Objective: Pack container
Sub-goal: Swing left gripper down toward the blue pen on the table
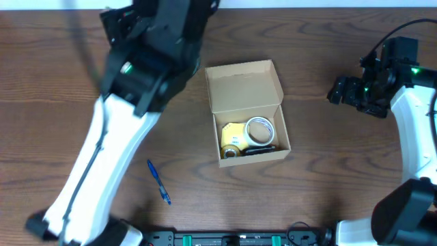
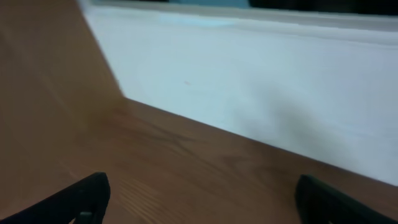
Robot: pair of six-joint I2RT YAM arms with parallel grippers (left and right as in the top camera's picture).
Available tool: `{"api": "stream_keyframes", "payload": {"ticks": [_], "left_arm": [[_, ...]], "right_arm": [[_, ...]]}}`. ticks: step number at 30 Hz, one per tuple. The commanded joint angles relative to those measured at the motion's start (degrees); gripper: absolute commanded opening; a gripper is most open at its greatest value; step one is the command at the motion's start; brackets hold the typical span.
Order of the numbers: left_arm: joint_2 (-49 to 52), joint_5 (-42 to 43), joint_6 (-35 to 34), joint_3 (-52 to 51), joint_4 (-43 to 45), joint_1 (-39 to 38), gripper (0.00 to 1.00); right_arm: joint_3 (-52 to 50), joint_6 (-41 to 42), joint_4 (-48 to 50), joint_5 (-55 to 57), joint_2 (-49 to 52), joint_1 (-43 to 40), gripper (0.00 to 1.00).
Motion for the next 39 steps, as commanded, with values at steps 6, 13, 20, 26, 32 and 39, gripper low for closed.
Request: {"api": "stream_keyframes", "payload": {"ticks": [6, 13, 20, 26, 32, 39], "left_arm": [[-16.1, 14.5, -1.8, -22.6, 10.2, 0.1, 0.95], [-34.2, 22.8, -1.8, -43.1, 20.3, 0.1, 0.98], [-51.2, 22.8, -1.8, -55.0, 20.1, 0.1, 0.95], [-55.4, 28.9, -2.1, -56.3, 12.1, 0.1, 0.95], [-52.6, 36.8, -7.2, -56.3, -5.9, 0.1, 0.96], [-41.2, 39.1, -6.7, -56.3, -16.5, 0.1, 0.93]], "right_arm": [[0.7, -0.4, 0.0, -0.3, 0.0, -0.3, 0.93], [0.7, -0.4, -0.5, -0.3, 0.0, -0.3, 0.93], [0.7, -0.4, -0.3, -2.6, 0.0, -0.2, 0.93], [0.7, -0.4, -0.4, -2.7, 0.0, -0.2, 0.93], [0.7, -0.4, -0.3, -3.1, 0.0, -0.2, 0.93], [0.7, -0.4, 0.2, -4.2, 0.0, -0.2, 0.94]]}}
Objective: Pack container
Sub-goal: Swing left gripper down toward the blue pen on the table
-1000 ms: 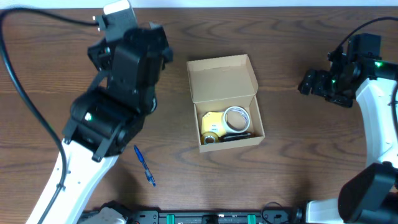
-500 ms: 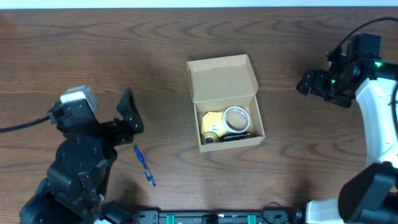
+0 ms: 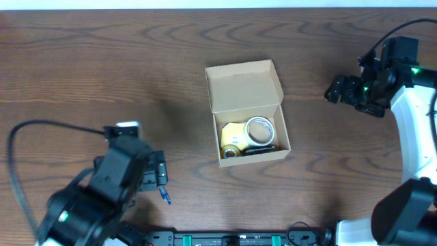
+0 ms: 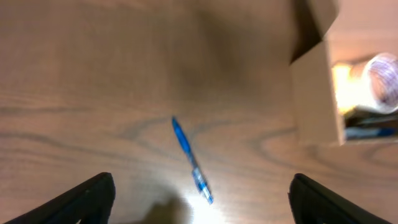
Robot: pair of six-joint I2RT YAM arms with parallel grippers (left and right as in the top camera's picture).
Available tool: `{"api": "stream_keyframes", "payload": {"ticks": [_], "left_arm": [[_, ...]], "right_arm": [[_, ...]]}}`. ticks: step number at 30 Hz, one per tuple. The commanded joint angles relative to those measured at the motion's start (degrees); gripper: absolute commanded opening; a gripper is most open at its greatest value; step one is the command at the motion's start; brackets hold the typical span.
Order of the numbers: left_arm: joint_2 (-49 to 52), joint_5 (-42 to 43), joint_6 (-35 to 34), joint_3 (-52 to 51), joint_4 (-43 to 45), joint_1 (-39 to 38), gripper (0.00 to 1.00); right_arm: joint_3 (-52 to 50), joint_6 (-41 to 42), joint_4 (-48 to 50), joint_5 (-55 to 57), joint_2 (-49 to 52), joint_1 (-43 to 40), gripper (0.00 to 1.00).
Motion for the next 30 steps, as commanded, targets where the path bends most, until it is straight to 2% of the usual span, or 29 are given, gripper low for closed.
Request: {"api": "stream_keyframes", "payload": {"ticks": [1, 8, 17, 20, 24, 30], "left_arm": [[4.5, 1.4, -0.6, -0.1, -1.5, 0.1, 0.97], [12.9, 2.7, -0.9, -0.1, -3.8, 0.1, 0.95], [13.0, 2.8, -1.1, -0.1, -10.4, 0.1, 0.96], [12.9, 7.0, -1.0, -0.1, -12.0, 0.1, 0.95], [12.9, 8.3, -1.1, -1.8, -10.9, 0.1, 0.95], [12.7, 14.3, -3.6, -8.8, -4.5, 0.1, 0.95]], "right_arm": [[0.7, -0.4, 0.0, -1.5, 0.0, -0.3, 0.94], [0.7, -0.4, -0.2, -1.4, 0.0, -0.3, 0.94], [0.7, -0.4, 0.0, -1.4, 0.0, -0.3, 0.94], [0.7, -0.4, -0.1, -1.4, 0.0, -0.3, 0.94], [0.7, -0.4, -0.1, -1.5, 0.0, -0.3, 0.94], [0.7, -0.4, -0.2, -1.4, 0.0, -0.3, 0.94]]}}
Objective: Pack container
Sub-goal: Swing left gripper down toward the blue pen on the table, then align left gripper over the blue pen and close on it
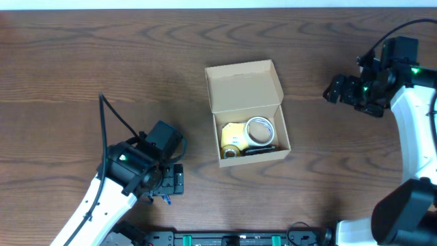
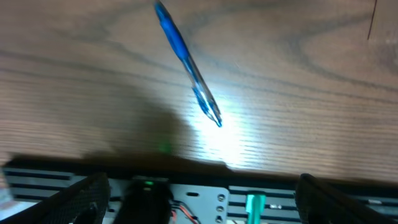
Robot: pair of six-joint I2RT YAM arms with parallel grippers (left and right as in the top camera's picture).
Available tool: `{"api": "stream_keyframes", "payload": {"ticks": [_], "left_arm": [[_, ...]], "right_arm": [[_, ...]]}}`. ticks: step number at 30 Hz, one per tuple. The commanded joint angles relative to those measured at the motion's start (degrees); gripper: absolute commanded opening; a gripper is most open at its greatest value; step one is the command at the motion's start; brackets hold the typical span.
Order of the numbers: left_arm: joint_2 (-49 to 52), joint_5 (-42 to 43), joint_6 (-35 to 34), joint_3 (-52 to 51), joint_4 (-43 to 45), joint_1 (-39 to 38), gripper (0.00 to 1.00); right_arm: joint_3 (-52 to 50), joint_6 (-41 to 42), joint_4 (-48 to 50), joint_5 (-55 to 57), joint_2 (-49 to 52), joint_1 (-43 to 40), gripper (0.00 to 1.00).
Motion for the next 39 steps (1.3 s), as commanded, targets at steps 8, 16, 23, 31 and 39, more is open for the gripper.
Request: {"api": "stream_keyframes", "payload": {"ticks": [8, 16, 23, 31, 39], "left_arm": [[-1.9, 4.6, -4.4, -8.3, 5.5, 0.1, 0.96], [-1.9, 4.6, -12.2, -15.5, 11.5, 0.1, 0.98], [-1.9, 1.8, -20.0, -20.8, 18.7, 0.1, 0.93], [-1.9, -4.7, -23.9, -21.6, 19.6, 0.1, 0.89], [-1.9, -5.8, -25.6, -24.8, 23.6, 0.1, 0.88]], "right_arm": [[0.7, -0.4, 0.0, -0.4, 0.0, -0.2, 0.94], [0.7, -0.4, -0.2, -0.4, 0.0, -0.2, 0.94], [0.7, -0.4, -0.4, -0.4, 0.0, -0.2, 0.94], [0.7, -0.4, -0.4, -0.9, 0.0, -0.2, 0.93], [0.7, -0.4, -0.5, -0.9, 0.0, -0.2, 0.94]]}}
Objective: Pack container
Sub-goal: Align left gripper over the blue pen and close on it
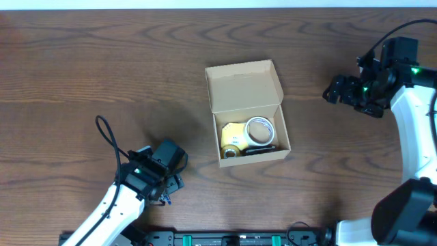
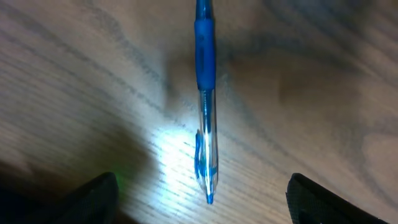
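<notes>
A blue pen [image 2: 204, 93] lies flat on the wooden table, running lengthwise between the wide-apart fingers of my left gripper [image 2: 202, 202], which is open just above it. In the overhead view the left gripper [image 1: 164, 186] covers the pen at the front left. The open cardboard box [image 1: 248, 113] stands mid-table, holding a yellow item, a roll of clear tape [image 1: 259, 131] and a dark pen-like thing. My right gripper [image 1: 336, 90] hovers at the far right, away from the box; its jaws do not show clearly.
The table's front edge with its black rail [image 1: 225, 238] lies just behind the left arm. The box's lid flap [image 1: 243, 85] stands open toward the far side. A black cable [image 1: 113, 140] loops from the left arm.
My left gripper has come lower and closer to the blue pen, which now lies lengthwise between the open fingers instead of slanting ahead of them. The right arm has not moved.
At first my left arm was raised high over the table's far left, its camera facing the wall. It then stood at the front left with the pen ahead of it, then nearer above the pen, and now straddles it, open. Box and right arm stayed put.
</notes>
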Robot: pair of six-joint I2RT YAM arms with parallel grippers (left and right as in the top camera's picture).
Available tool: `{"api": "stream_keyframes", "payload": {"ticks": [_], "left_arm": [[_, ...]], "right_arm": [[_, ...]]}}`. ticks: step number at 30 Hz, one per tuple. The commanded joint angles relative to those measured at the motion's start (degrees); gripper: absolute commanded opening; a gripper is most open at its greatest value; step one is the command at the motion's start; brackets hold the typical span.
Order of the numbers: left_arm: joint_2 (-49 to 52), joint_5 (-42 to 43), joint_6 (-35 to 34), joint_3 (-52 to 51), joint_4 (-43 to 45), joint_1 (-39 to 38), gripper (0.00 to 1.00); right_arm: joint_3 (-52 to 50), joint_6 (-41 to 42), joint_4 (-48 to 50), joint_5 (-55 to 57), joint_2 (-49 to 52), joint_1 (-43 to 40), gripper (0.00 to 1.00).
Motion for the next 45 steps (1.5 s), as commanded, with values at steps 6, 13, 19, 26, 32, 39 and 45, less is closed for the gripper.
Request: {"api": "stream_keyframes", "payload": {"ticks": [6, 13, 19, 26, 32, 39, 45], "left_arm": [[-0.2, -0.3, -2.1, -2.8, 1.2, 0.2, 0.87], [-0.2, -1.5, -3.9, -2.9, 3.6, 0.2, 0.88], [1.1, -2.3, -3.8, -3.6, 6.4, 0.2, 0.86], [5.9, -2.8, -3.9, -3.6, 8.0, 0.2, 0.86], [8.9, -3.6, -4.0, -3.7, 9.4, 1.1, 0.83], [9.6, -1.7, -3.7, -5.9, 12.0, 6.4, 0.83], [9.6, 2.3, -0.7, -8.1, 15.5, 10.3, 0.81]], "right_arm": [[0.7, -0.4, 0.0, -1.6, 0.0, -0.2, 0.94], [0.7, -0.4, 0.0, -1.8, 0.0, -0.2, 0.94], [0.7, -0.4, 0.0, -2.0, 0.0, -0.2, 0.94], [0.7, -0.4, 0.0, -1.9, 0.0, -0.2, 0.94], [0.7, -0.4, 0.0, -1.9, 0.0, -0.2, 0.94], [0.7, -0.5, 0.0, -1.9, 0.0, -0.2, 0.94], [0.7, -0.5, 0.0, -1.9, 0.0, -0.2, 0.94]]}}
